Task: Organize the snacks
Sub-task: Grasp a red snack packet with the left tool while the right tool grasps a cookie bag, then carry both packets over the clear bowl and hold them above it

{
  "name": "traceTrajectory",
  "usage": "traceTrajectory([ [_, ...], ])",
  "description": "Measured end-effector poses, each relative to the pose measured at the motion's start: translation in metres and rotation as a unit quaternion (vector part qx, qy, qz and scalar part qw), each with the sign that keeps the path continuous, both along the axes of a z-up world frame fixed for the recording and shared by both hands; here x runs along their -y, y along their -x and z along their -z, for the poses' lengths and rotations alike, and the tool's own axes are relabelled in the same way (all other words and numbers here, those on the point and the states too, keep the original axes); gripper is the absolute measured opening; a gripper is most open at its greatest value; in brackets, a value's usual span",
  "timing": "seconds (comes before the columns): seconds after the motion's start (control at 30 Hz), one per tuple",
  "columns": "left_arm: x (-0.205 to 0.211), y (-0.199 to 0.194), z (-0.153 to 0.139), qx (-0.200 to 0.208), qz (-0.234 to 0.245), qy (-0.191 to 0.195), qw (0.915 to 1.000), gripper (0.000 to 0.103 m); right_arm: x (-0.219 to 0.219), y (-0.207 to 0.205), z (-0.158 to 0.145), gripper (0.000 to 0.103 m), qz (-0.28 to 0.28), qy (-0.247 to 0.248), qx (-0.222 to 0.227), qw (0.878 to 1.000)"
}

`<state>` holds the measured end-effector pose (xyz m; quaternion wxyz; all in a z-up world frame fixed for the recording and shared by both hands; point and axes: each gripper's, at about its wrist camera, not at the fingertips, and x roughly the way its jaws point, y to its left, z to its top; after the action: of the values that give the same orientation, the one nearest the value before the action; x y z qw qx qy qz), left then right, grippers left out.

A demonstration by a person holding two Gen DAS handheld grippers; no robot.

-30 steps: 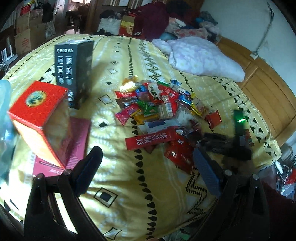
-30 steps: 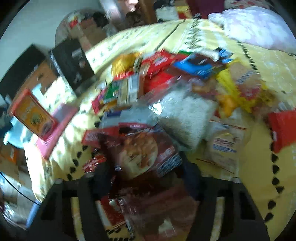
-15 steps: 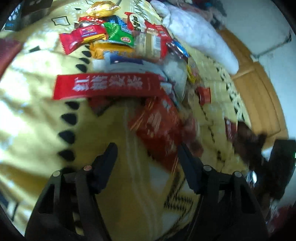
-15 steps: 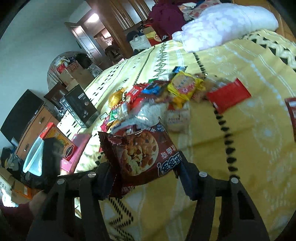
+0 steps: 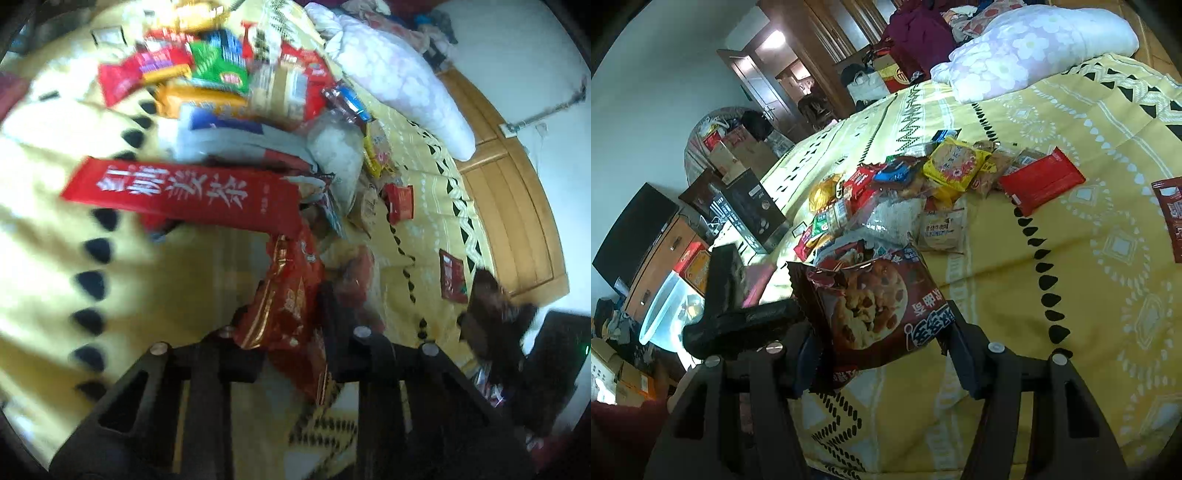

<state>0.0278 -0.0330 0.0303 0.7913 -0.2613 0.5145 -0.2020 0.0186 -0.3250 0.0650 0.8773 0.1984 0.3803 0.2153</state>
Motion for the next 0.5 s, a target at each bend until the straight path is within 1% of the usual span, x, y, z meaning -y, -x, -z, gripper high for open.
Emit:
traceTrajectory([
  [0.1, -0.01, 0.012, -0.029, 0.047, 0.0, -0.044, 0.9979, 0.018, -0.004, 0.002, -0.01, 0.064, -0.001, -0.002, 0.014, 1.0],
  [0.17, -0.021, 0.018, -0.053, 0.081, -0.007, -0.061, 0.9948, 0.018, -0.009, 0.002, -0.018, 0.064, -0.003, 0.0, 0.024, 1.0],
  [0.23, -0.034, 0.025, -0.08, 0.12, -0.019, -0.08, 0.9894, 0.018, -0.015, 0.001, -0.027, 0.064, -0.008, 0.001, 0.034, 0.999],
  [0.33, -0.051, 0.03, -0.108, 0.156, -0.043, -0.091, 0.9827, 0.018, -0.027, 0.0, -0.041, 0.064, -0.016, 0.006, 0.048, 0.999],
  [0.43, -0.069, 0.035, -0.135, 0.184, -0.068, -0.082, 0.9772, 0.018, -0.038, 0.0, -0.056, 0.064, -0.026, 0.014, 0.064, 0.998],
  [0.5, -0.08, 0.039, -0.151, 0.204, -0.084, -0.084, 0.9719, 0.018, -0.049, -0.001, -0.07, 0.064, -0.035, 0.02, 0.077, 0.996],
])
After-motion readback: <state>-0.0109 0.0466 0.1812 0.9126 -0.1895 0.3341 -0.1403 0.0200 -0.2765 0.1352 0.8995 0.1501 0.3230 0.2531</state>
